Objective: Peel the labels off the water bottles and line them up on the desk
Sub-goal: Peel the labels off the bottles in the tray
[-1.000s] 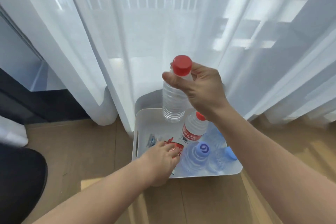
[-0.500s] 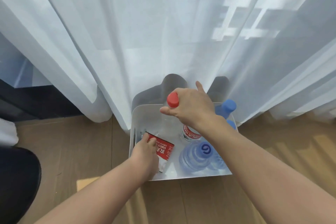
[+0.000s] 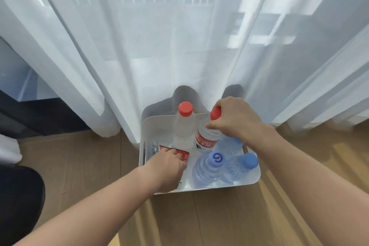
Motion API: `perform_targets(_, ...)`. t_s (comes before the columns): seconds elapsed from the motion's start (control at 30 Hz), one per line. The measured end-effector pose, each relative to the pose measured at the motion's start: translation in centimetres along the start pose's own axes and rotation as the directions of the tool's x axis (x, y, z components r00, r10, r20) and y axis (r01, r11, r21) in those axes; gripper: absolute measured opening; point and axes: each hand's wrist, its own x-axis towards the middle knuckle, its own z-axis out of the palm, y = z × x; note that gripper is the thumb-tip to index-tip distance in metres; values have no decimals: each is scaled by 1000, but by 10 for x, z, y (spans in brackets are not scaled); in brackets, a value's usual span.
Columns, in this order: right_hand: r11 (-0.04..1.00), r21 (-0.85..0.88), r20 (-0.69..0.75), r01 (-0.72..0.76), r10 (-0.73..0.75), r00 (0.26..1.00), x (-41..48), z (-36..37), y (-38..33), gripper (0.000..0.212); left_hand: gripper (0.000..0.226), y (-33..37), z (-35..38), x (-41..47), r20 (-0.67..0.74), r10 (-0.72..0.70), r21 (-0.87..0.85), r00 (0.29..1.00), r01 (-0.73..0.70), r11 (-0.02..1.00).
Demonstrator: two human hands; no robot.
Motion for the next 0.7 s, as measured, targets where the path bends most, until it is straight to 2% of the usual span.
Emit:
perform_targets(0.1, 982, 181, -165, 44, -14, 986, -3, -13, 13, 29, 30, -10, -14, -11, -81, -53, -103, 995, 45, 994)
perform_targets(0.17, 939, 322, -257, 121, -36, 966, -8, -34, 18, 32, 30, -18, -31, -20, -134, -162, -275, 978, 121, 954)
perform_targets(0.27, 785, 546, -327, 292, -121, 937, -24, -69, 18, 36, 22, -29, -60, -31, -191, -401, -652, 896, 189, 734)
perform_targets(0.37, 503, 761, -385, 410, -157, 909, -41, -96, 12, 41, 12, -31, -98, -38, -328, -546, -857, 771, 0, 515)
perform_targets(0.43, 399, 807, -408, 435, -155, 900, -52, -111, 8, 47, 12, -22, -130, -41, -389, -558, -895, 733, -157, 417)
perform_targets(0.5, 365, 816, -412, 449, -179, 894, -65, -122, 8, 51, 29, -3, -157, -39, -418, -493, -894, 763, -250, 371)
perform_targets(0.57, 353, 823, -401, 444, -192, 896, -73, -123, 7, 50, 36, 12, -174, -39, -431, -437, -893, 790, -302, 335)
perform_targets(0.63, 327, 848, -389, 417, -149, 909, -78, -121, 7, 55, 28, 22, -180, -42, -462, -441, -883, 770, -351, 312)
perform_targets(0.7, 300, 863, -396, 406, -95, 913, -81, -122, 9, 59, 14, 28, -180, -46, -516, -459, -854, 723, -394, 339)
